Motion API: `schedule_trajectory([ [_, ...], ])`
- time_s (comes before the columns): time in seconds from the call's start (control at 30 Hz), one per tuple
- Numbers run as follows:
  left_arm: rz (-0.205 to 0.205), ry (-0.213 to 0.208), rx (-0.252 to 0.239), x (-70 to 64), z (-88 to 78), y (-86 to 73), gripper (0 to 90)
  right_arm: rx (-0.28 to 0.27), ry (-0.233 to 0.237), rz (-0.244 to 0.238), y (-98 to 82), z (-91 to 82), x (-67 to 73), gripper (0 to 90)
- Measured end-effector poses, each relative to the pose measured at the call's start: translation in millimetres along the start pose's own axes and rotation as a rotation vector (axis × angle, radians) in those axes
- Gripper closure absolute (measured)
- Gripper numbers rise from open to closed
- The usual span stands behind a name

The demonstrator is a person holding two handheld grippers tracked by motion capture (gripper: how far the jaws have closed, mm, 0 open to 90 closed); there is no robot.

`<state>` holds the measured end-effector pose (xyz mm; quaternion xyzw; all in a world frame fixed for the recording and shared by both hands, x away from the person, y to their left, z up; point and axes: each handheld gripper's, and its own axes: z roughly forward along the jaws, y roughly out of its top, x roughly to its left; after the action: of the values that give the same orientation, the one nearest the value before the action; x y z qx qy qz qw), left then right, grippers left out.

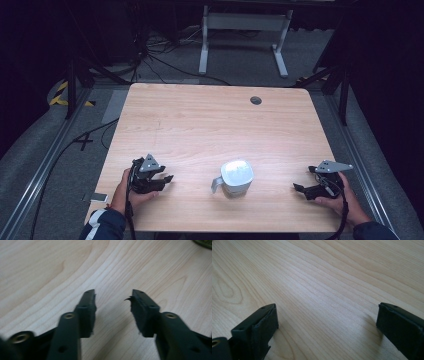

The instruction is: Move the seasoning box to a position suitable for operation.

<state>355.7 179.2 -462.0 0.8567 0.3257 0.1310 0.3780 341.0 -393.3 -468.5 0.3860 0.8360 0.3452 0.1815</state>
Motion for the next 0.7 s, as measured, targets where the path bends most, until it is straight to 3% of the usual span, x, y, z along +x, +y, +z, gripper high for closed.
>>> schedule_trajectory([
  [0.13, 0.028, -0.009, -0.042, -4.3, -8.4, 7.7, 83.1, 0.0, 0.0, 0.001, 0.0, 0.0, 0.1, 3.5],
  [0.2, 0.053, -0.041, -0.071, -7.1, -12.5, 12.1, 89.2, 0.0, -0.001, 0.001, 0.0, 0.0, 0.1, 3.5],
  [0.3, 0.082, -0.045, -0.092, -13.5, -15.9, 20.4, 89.9, 0.0, -0.001, 0.001, 0.0, 0.0, 0.1, 3.5],
  [0.5, 0.12, -0.093, -0.162, -26.4, -20.9, 42.0, 90.0, 0.0, -0.001, 0.001, 0.0, 0.0, 0.1, 3.5],
  [0.7, 0.165, -0.128, -0.19, -39.7, -16.9, 61.9, 90.0, 0.001, -0.002, 0.004, 0.4, 0.3, 0.3, 3.5],
])
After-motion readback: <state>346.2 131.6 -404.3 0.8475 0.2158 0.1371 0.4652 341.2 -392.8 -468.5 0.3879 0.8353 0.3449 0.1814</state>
